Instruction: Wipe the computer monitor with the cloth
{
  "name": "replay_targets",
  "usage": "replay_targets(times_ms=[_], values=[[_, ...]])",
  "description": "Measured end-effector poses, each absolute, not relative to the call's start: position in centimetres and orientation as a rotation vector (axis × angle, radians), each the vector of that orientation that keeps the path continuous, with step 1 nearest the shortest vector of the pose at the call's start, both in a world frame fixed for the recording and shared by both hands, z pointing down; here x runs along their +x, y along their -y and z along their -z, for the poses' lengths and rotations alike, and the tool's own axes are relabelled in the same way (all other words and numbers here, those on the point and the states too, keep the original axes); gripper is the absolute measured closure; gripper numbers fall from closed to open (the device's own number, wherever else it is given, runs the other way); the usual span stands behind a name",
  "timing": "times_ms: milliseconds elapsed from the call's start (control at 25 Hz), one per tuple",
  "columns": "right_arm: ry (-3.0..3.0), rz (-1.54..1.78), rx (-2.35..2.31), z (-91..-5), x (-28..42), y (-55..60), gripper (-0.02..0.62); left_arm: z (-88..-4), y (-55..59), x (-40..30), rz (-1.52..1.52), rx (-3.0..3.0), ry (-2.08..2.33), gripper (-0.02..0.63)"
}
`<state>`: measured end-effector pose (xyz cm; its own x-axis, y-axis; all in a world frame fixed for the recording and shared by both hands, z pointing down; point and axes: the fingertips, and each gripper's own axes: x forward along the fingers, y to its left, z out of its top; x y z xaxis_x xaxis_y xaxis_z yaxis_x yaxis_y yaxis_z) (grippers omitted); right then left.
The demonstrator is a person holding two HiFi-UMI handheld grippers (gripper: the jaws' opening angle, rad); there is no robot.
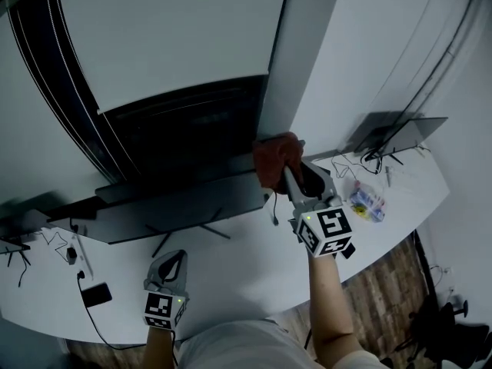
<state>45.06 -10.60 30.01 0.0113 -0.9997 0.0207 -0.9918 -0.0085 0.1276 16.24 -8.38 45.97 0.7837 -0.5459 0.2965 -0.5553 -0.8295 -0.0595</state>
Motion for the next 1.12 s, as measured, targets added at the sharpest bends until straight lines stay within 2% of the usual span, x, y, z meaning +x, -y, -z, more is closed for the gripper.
replay_targets(times_ms=[520, 1120], values=[[2.350, -0.103, 2.290, -32.2, 49.2, 8.7, 0.499, -46.4, 7.1, 18.9, -0.552, 2.940, 0.908, 0.597], [2.523, -0.407, 2.377, -37.7, 49.2, 9.2, 0.499, -47.7, 5.5, 17.4, -0.645, 2.881, 0.923, 0.597]])
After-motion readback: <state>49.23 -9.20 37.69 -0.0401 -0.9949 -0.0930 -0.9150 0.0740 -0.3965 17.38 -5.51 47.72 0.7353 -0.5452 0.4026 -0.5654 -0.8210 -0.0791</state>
